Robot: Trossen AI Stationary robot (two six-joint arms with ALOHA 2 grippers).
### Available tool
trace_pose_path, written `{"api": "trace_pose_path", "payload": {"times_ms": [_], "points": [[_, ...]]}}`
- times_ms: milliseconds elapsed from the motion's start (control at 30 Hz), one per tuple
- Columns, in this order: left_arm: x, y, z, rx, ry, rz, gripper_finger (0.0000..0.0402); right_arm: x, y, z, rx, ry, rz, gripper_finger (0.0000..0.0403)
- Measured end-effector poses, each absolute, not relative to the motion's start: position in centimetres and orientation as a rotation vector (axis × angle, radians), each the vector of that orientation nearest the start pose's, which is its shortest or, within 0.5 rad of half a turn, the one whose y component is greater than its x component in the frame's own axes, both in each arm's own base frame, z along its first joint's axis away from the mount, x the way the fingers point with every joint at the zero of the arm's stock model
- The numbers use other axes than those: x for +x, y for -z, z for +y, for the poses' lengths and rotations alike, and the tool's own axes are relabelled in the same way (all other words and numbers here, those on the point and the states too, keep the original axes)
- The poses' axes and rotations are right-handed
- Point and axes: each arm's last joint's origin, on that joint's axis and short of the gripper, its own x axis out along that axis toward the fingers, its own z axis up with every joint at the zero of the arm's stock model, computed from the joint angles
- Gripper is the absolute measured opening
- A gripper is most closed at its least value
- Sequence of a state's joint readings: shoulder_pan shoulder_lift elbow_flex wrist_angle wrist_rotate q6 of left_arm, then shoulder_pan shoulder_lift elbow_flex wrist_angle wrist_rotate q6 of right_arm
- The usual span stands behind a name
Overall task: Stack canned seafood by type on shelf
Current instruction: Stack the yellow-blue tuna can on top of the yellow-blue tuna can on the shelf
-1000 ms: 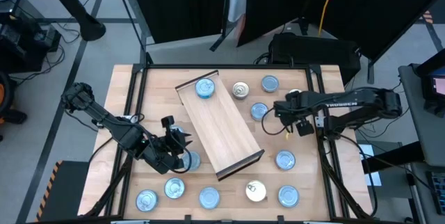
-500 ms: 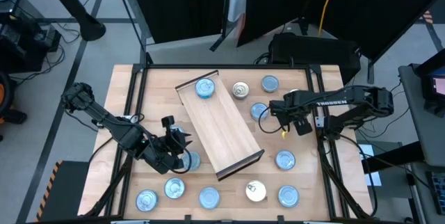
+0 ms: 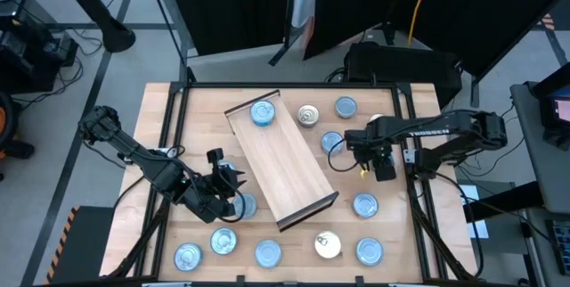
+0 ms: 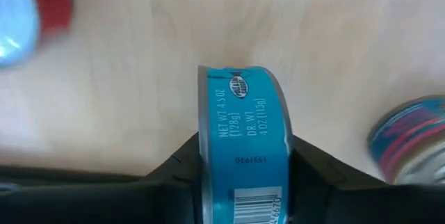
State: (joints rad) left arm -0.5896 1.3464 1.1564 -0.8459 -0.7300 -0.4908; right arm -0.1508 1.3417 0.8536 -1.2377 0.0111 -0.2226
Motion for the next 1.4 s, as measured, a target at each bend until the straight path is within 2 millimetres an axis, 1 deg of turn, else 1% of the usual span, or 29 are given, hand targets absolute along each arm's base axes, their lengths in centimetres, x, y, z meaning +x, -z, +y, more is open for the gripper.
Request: {"api": "trace_pose_path", "payload": {"times_ms": [100,167,233,333,400,567,667,767,867,967,1033,1200,1300,1400], "points": [[22.6,-29.7,-12.8,0.173,-0.317,0.751,0.0102,19.6,-22.7,-2.9,-0.011,-0.053,1.657,0.014],[22.6,-29.7,-12.8,0.173,-0.317,0.751,0.0102,20.0,-24.7,-3.0,-0.001,-0.028,1.616,0.0135],[22.6,-29.7,-12.8,0.173,-0.317,0.751,0.0102,20.5,-27.1,-3.1,-0.004,-0.007,1.543,0.0128],[22.6,-29.7,-12.8,0.179,-0.323,0.748,0.0102,21.4,-31.2,-3.2,-0.029,0.015,1.362,0.0123],[22.6,-29.7,-12.7,0.191,-0.334,0.741,0.0102,22.1,-34.1,-3.3,-0.052,0.035,1.189,0.0128],[22.4,-29.7,-12.4,0.244,-0.403,0.716,0.0102,24.4,-40.9,-3.7,-0.093,0.095,0.664,0.0142],[22.3,-29.8,-12.2,0.276,-0.456,0.69,0.0102,25.6,-43.9,-4.2,-0.066,0.138,0.34,0.0139],[22.2,-29.8,-12.0,0.312,-0.501,0.674,0.0102,26.9,-45.7,-4.9,-0.027,0.17,0.107,0.0132],[22.0,-29.8,-11.7,0.336,-0.545,0.668,0.0102,28.6,-46.0,-5.9,0.016,0.196,-0.015,0.0129],[21.1,-29.6,-11.1,0.356,-0.628,0.673,0.0102,30.7,-44.7,-7.3,0.104,0.222,-0.027,0.0133],[20.3,-29.5,-10.5,0.354,-0.691,0.684,0.0102,32.2,-43.3,-8.3,0.173,0.204,-0.001,0.0137],[18.6,-29.4,-9.4,0.295,-0.813,0.718,0.0102,36.3,-38.7,-10.3,0.332,0.164,0.109,0.0138],[18.4,-29.3,-9.3,0.265,-0.82,0.738,0.0102,38.1,-36.2,-11.5,0.416,0.147,0.148,0.0135],[18.3,-29.3,-9.5,0.259,-0.808,0.751,0.0102,39.3,-34.5,-12.4,0.493,0.127,0.168,0.0136]]}}
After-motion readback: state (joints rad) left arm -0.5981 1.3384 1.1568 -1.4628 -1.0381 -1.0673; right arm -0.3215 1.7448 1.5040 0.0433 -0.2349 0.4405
